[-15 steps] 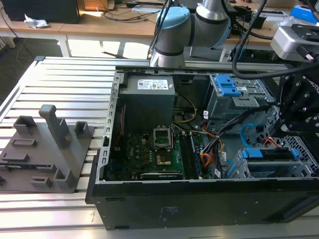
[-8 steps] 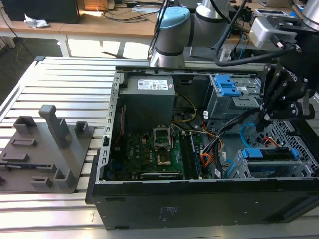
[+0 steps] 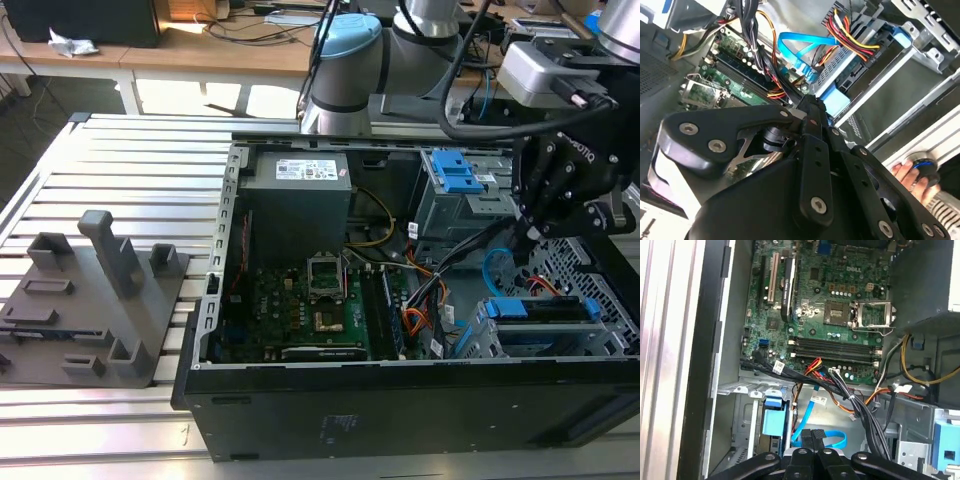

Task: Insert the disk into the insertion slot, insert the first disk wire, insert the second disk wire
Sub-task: 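Insert the second disk wire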

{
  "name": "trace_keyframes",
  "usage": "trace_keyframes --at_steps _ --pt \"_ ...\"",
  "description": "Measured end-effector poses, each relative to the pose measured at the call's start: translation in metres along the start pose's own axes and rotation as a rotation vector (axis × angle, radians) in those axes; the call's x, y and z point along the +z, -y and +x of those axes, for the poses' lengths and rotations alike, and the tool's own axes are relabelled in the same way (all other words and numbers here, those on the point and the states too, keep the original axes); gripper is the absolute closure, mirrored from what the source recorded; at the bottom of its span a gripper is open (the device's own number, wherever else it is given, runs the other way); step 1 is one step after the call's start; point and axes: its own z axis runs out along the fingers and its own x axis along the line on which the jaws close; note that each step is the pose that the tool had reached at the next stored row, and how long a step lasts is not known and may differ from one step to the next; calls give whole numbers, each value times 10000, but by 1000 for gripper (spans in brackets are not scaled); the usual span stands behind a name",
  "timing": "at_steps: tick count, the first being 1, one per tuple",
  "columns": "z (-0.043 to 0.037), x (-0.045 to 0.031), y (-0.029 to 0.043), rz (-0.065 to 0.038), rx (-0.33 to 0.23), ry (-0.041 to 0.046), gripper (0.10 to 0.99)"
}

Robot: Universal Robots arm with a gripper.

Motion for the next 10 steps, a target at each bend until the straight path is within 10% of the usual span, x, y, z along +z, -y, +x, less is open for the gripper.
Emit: trace_keyframes --at_steps 5,10 --pt "0 12 1 -2 -1229 -61 980" --pt "0 12 1 -1 -1241 -62 918"
